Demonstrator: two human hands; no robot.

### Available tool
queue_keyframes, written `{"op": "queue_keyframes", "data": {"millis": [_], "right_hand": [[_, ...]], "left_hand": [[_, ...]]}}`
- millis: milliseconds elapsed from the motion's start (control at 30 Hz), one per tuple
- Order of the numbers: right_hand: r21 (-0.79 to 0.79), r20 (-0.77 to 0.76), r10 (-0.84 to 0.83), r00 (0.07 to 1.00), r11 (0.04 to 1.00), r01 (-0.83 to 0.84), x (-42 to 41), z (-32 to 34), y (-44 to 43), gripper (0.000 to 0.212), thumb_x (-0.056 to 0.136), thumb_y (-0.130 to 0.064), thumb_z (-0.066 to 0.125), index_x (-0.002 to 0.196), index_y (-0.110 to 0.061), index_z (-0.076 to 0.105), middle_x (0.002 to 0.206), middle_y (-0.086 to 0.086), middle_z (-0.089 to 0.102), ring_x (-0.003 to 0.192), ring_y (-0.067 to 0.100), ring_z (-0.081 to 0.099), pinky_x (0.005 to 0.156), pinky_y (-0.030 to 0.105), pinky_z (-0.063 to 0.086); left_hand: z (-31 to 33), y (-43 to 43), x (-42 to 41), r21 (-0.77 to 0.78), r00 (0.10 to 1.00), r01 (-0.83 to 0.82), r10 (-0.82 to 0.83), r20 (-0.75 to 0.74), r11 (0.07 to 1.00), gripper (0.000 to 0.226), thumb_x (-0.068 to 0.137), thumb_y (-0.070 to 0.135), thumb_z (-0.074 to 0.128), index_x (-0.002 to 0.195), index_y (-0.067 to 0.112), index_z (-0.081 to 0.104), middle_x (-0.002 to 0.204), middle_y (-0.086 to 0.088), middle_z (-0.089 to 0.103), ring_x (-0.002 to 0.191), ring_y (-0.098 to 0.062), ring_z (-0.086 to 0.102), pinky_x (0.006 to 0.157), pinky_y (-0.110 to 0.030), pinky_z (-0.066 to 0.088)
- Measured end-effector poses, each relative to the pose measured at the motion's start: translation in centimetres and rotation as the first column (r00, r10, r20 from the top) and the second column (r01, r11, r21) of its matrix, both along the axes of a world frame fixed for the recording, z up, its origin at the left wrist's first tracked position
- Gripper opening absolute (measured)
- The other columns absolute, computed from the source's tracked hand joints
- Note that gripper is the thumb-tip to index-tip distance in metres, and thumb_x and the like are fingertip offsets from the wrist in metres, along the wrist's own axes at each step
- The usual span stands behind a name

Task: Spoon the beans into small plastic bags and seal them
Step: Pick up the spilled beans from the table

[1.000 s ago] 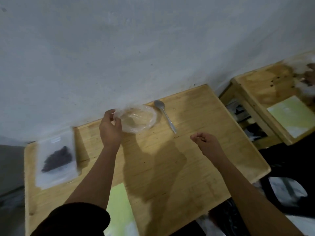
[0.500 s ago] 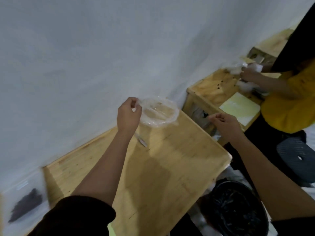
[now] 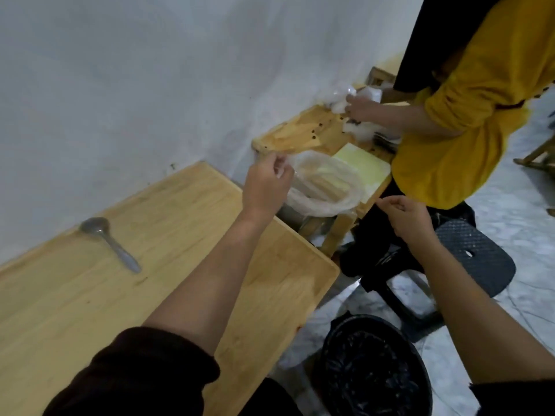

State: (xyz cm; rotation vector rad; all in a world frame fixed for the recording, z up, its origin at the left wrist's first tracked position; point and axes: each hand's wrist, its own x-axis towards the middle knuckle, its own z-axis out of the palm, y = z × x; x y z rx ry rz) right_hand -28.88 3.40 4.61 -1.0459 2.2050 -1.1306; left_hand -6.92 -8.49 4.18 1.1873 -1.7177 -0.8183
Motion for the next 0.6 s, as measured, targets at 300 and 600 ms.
{"op": "queue_keyframes", "data": {"millis": [300, 600], "right_hand": [[-0.164, 0.027, -0.102, 0.994, 0.981, 0.105, -7.7, -8.7, 4.3, 0.022, 0.088, -0.029, 0.062, 0.085, -0.007, 0.066, 0.055, 0.003, 0.048, 0.035, -0.001, 0.041, 0.039, 0.017, 0.036], [-0.191, 0.063, -0.052, 0.997, 0.979, 0.064, -11.2, -11.3, 16.4, 0.019, 0.088, -0.02, 0.062, 0.074, -0.008, 0.064, 0.062, 0.01, 0.056, 0.057, 0.019, 0.049, 0.058, 0.03, 0.04]], "left_hand": [[-4.3, 3.7, -8.8, -0.194, 0.995, 0.098, -0.092, 0.041, 0.976, 0.016, 0.089, 0.019, 0.053, 0.094, 0.006, 0.062, 0.086, -0.007, 0.063, 0.079, -0.023, 0.058, 0.066, -0.034, 0.045], [-6.8, 16.6, -14.9, -0.157, 0.982, 0.124, -0.098, 0.162, 0.98, 0.015, 0.09, 0.026, 0.051, 0.091, 0.014, 0.06, 0.085, 0.0, 0.061, 0.077, -0.02, 0.055, 0.062, -0.033, 0.04]]}}
